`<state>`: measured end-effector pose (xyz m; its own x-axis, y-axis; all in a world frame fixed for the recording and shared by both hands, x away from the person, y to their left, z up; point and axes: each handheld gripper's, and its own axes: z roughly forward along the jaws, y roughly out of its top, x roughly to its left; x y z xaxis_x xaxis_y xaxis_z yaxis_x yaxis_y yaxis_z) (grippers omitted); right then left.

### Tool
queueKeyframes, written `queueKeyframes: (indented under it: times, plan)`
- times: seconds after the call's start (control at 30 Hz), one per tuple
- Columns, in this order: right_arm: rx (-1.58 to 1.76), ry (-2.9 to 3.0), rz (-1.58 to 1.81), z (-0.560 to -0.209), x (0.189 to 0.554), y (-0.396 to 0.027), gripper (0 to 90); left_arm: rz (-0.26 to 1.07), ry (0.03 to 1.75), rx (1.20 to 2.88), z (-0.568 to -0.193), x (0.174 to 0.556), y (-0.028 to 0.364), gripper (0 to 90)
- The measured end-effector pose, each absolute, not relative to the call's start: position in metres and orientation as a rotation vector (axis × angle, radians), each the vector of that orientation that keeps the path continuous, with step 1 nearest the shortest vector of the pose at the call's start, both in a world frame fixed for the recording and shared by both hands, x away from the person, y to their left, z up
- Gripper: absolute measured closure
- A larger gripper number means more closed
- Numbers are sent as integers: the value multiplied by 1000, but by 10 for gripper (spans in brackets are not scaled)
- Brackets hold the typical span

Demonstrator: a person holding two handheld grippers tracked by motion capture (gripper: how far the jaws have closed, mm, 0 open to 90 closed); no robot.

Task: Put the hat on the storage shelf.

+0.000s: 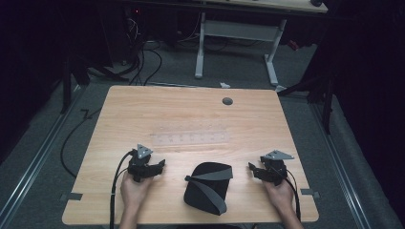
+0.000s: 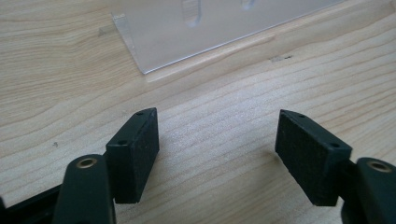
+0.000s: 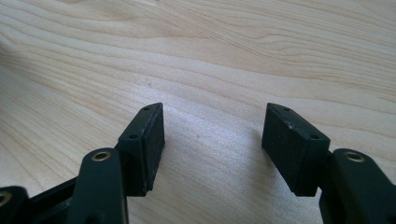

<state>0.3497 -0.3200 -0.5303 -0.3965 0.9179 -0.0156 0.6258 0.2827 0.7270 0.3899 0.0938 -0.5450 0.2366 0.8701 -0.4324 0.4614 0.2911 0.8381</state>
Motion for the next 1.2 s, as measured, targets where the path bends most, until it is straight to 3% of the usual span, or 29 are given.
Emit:
queueKeyframes:
  times: [0.5,0.67,1.2]
  plan:
    - [1391,2128,887,-529,351,-320,406,455,1394,1347,-545,389,92,299]
    - [1388,2122,898,-531,349,-319,356,451,1391,1352,-545,389,92,290]
    - [1381,2130,908,-530,347,-322,378,470,1384,1370,-547,387,90,278]
